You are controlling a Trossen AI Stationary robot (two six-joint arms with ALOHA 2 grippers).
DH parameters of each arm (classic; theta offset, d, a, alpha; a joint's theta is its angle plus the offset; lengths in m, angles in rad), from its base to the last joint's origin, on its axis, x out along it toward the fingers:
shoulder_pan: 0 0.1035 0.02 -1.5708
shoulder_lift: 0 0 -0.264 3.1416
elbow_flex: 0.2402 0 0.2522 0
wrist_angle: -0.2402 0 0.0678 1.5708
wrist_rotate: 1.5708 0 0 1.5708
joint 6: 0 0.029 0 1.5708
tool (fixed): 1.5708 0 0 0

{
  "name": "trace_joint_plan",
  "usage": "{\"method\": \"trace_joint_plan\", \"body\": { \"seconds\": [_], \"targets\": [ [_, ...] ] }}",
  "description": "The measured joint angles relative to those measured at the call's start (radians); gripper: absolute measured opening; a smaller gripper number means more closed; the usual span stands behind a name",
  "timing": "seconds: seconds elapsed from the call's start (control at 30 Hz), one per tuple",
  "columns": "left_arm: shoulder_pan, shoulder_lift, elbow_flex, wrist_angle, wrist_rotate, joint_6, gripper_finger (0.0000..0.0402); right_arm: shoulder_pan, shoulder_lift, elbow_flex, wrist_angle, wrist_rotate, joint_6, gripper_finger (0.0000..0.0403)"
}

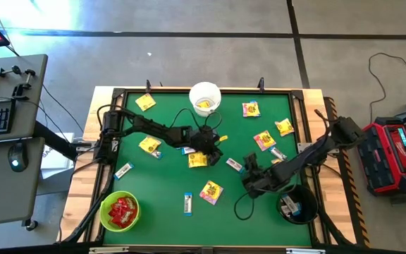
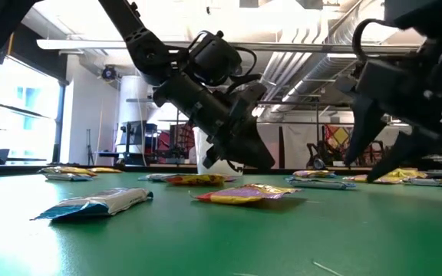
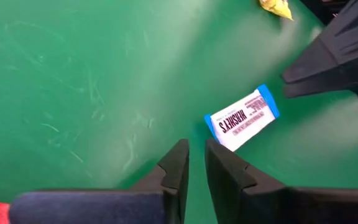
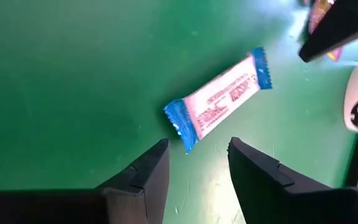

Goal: Sort candy by brand, put in halloween buckets
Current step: Put the white candy into the black bucket

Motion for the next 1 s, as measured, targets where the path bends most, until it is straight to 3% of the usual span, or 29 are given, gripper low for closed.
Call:
{"method": "trace_joint_plan", "body": {
  "seconds": [0.57, 1.0],
  "targets": [
    [-0.001, 0.003, 0.0, 0.026, 0.007, -0.005, 0.0012, -0.015, 0.057, 0.0, 0.107, 0.037, -0.1, 0.015],
    [-0.012, 0.098, 0.062, 0.041, 0.004, -0.01, 0.0011, -0.019, 0.057, 0.0, 0.117, 0.038, -0.098, 0.015]
  ]
}}
